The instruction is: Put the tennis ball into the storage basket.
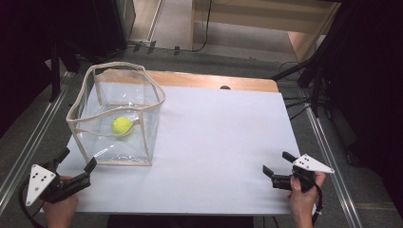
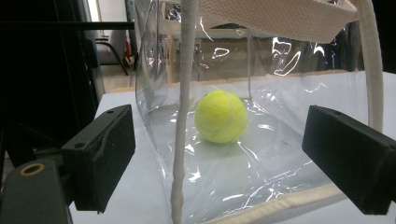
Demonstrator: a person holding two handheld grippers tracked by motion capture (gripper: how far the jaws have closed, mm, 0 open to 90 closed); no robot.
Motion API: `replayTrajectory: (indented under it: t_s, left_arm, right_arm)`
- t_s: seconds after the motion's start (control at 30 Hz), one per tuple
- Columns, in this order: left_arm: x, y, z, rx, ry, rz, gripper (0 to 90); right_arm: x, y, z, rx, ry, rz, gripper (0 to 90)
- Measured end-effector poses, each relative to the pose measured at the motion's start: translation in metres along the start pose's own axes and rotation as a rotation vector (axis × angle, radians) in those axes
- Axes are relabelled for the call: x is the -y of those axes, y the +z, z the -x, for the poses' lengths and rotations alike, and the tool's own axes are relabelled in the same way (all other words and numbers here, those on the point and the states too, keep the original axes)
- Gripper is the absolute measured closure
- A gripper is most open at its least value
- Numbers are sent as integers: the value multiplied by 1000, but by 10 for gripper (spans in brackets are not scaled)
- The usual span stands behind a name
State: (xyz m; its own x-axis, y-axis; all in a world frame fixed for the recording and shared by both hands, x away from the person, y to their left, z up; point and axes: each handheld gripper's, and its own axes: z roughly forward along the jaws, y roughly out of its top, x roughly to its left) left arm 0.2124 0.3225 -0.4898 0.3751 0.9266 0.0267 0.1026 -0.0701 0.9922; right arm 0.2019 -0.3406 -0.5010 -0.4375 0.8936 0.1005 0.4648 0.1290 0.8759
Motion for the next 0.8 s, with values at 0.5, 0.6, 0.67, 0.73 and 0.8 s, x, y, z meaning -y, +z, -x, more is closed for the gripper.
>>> replayTrajectory:
  t_s: [0.5, 0.6, 0.67, 0.73, 0.8]
  left_arm:
    - [0, 1, 0, 2, -3, 2, 98]
    - [0, 1, 0, 2, -3, 2, 98]
    - [0, 1, -1, 3, -7, 4, 98]
    - [0, 1, -1, 4, -11, 6, 98]
    - [0, 1, -1, 4, -15, 6, 98]
  right_arm:
    - [12, -24, 22, 55, 54, 84, 5]
    - [14, -26, 24, 61, 55, 93, 5]
    - [14, -27, 23, 62, 56, 93, 5]
    - [15, -28, 23, 68, 58, 98, 5]
    - [14, -28, 23, 70, 63, 99, 5]
